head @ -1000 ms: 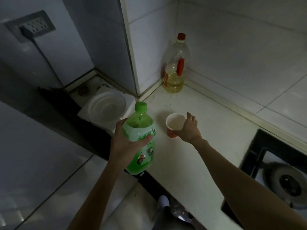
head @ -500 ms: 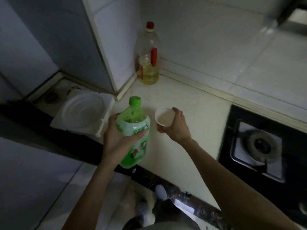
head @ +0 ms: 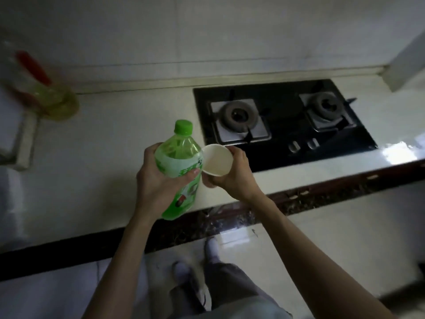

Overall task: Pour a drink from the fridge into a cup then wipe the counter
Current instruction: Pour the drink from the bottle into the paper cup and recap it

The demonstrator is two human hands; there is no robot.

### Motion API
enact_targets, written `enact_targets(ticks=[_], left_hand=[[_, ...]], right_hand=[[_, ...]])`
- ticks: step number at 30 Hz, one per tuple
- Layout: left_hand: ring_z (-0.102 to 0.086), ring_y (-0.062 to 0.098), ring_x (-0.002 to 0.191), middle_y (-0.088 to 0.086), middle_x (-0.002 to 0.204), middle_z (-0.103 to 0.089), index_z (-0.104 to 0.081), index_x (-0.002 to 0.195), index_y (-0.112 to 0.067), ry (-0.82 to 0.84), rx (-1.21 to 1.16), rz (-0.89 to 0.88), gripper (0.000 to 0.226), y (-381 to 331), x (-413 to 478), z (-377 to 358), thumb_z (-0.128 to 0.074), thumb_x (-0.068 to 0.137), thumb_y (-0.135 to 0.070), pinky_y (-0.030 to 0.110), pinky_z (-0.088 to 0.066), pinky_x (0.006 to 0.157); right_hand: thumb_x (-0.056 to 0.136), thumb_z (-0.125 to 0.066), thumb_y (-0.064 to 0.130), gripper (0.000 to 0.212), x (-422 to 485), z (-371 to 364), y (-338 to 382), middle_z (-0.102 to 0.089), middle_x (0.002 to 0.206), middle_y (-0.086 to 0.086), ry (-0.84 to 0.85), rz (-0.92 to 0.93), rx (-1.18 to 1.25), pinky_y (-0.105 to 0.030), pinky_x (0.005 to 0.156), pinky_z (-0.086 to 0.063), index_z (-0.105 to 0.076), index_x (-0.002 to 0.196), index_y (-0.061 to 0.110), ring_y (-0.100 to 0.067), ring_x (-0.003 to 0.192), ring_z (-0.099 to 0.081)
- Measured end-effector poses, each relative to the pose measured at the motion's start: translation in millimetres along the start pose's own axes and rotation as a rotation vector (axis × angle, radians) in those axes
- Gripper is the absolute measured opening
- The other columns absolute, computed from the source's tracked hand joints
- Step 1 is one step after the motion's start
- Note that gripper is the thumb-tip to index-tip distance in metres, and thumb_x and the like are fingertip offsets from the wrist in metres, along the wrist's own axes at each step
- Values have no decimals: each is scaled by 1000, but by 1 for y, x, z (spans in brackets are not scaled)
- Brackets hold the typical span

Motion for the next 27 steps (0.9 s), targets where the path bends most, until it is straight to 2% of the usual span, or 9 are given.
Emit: enact_targets(ticks=[6,8,10,13,15,17,20,24,27], left_hand=[[-63,4,102,-14,112,-65,-50,118,-39,250,10,-69,82,-33,-27,-97,-92,48,-41,40,-56,89],[-62,4,104,-15,114,-64,-49,120,-37,324,26,-111,82,-46,-40,-130,-92,50,-39,37,-55,90],[-60,0,105,-16,115,-63,-49,123,-35,385,50,-145,82,-59,-55,-164,-92,53,-35,27,-52,89],[-57,-12,101,-19,113,-61,-49,122,-36,453,55,-173,80,-77,-78,-221,-93,55,-29,4,-45,79],[-56,-14,98,-20,111,-60,-48,120,-37,494,55,-192,79,-89,-94,-262,-93,56,-27,-1,-42,73],[-57,-10,100,-20,111,-60,-48,120,-37,522,53,-196,78,-102,-114,-302,-92,56,-28,3,-44,76],[-58,-7,100,-19,111,-61,-48,120,-36,555,28,-198,77,-120,-139,-362,-92,57,-29,10,-45,79],[-60,0,103,-13,114,-62,-49,123,-32,604,12,-225,79,-145,-168,-438,-92,57,-29,14,-47,81],[-60,5,105,-11,115,-62,-49,125,-30,658,17,-265,81,-164,-186,-486,-92,56,-29,19,-49,86]], right_hand=[[62,-89,36,94,-42,91,-73,-42,131,-4,-238,-165,74,-27,92,-41,-38,137,12,-20,119,-44],[63,-88,37,93,-55,119,-94,-41,131,-4,-298,-198,94,-29,93,-42,-37,137,13,-20,120,-43],[64,-87,37,92,-70,148,-118,-40,131,-3,-337,-235,122,-30,95,-43,-36,138,15,-20,122,-42],[65,-86,40,92,-93,195,-159,-38,130,-1,-395,-278,144,-33,96,-46,-35,138,16,-19,123,-40],[64,-86,41,88,-109,231,-189,-39,125,2,-437,-285,142,-35,96,-48,-39,134,18,-20,122,-43],[63,-86,36,80,-126,269,-220,-42,122,3,-465,-316,137,-36,95,-48,-42,128,20,-21,120,-46],[63,-86,34,85,-148,330,-265,-46,128,-3,-507,-363,120,-35,91,-48,-41,133,14,-20,118,-47],[67,-85,28,82,-177,399,-311,-45,125,-1,-540,-396,80,-10,73,-39,-41,134,12,-10,107,-45],[65,-86,25,76,-193,444,-338,-49,118,2,-585,-398,52,-9,63,-39,-48,129,12,-11,103,-50]])
Point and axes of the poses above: each hand's wrist, its own x-axis towards the middle knuckle, its own z-axis out of the back of the hand, y = z × x, the point moved 2 cm from there along x, towards the middle knuckle
